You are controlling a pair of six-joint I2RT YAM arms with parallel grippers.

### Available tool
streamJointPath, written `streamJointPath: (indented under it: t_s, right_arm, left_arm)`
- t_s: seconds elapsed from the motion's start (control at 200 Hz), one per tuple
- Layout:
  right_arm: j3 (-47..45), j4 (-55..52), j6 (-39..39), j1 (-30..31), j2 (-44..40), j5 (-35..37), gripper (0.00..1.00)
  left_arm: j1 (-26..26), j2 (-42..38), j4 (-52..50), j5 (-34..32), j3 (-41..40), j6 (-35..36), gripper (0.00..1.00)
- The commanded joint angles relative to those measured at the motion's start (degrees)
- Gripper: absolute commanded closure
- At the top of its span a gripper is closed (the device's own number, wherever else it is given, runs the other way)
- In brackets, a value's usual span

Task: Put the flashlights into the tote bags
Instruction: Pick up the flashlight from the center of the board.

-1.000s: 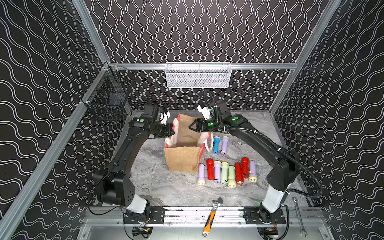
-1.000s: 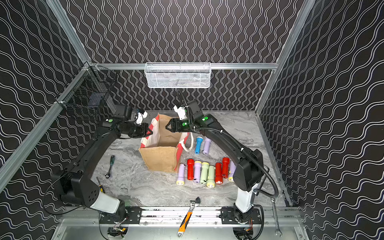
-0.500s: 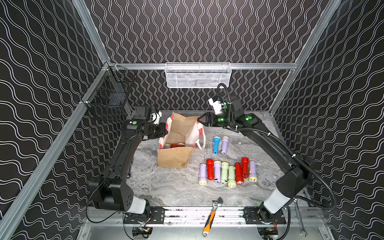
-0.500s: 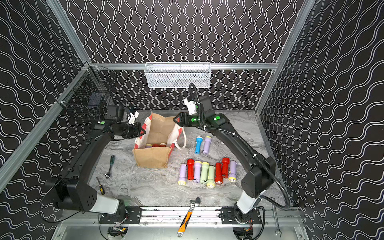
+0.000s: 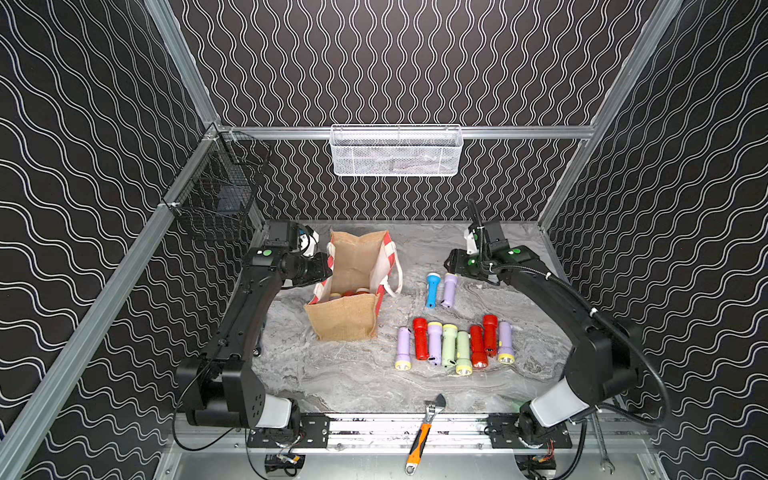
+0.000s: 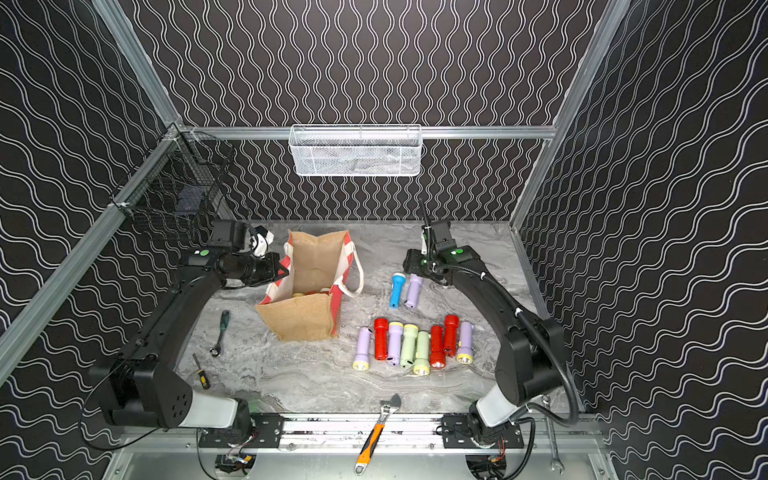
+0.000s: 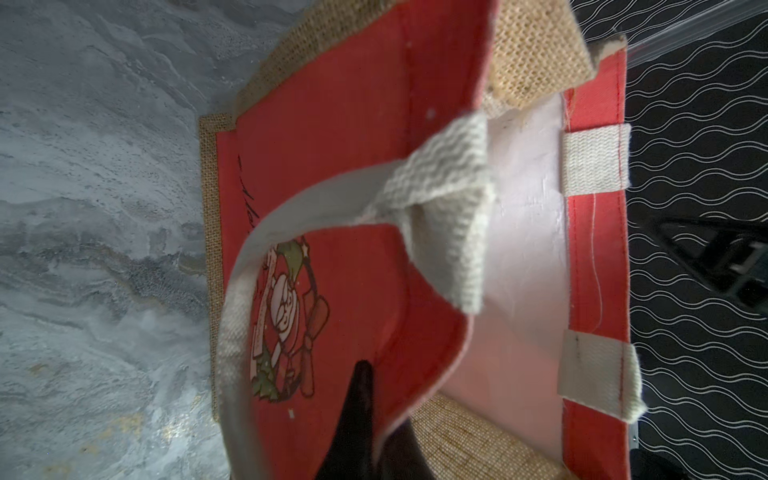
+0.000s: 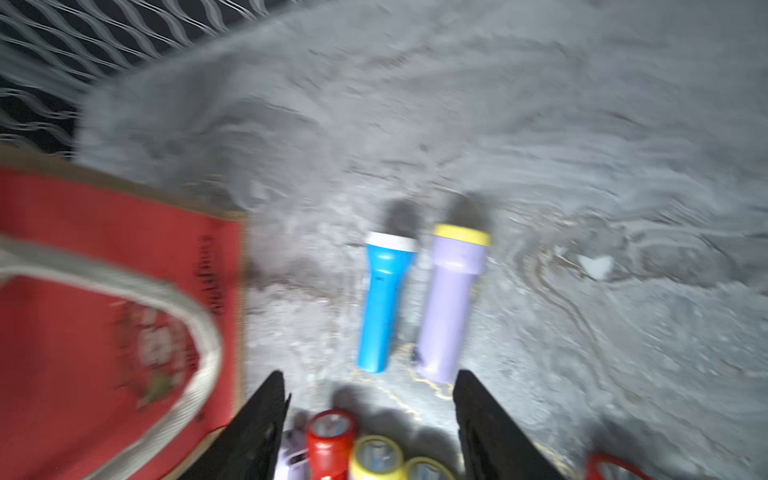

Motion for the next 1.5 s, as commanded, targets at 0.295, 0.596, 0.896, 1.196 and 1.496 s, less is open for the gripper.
streamJointPath:
  t_s: [0.295, 0.596, 0.896, 1.196, 1.496]
  right_arm:
    - [-2.3, -0.8, 4.0, -1.3, 10.2, 0.2, 0.35]
    - [-4.3, 0.5, 6.3, -1.2, 12.6, -2.1, 0.35]
    - [-1.1, 0.4, 7.4, -1.2, 17.5, -1.2, 0.36]
    - [-1.5, 0.6, 8.4, -1.2, 19.6, -1.7, 0.40]
    - [-0.7, -0.7, 7.5, -0.9, 20.9, -0.8, 0.61]
  left_arm:
    - [0.2, -0.5, 1.4, 0.7, -2.6, 0.4, 0.87]
    - [0.5, 0.8, 3.3, 2.5, -3.9, 1.0, 0.82]
    - [0.9, 1.0, 3.9, 3.4, -4.4, 1.3, 0.82]
    - [1.0, 1.2, 4.2, 3.9, -4.7, 1.3, 0.78]
    - [1.0, 0.4, 4.5, 3.7, -5.2, 1.3, 0.77]
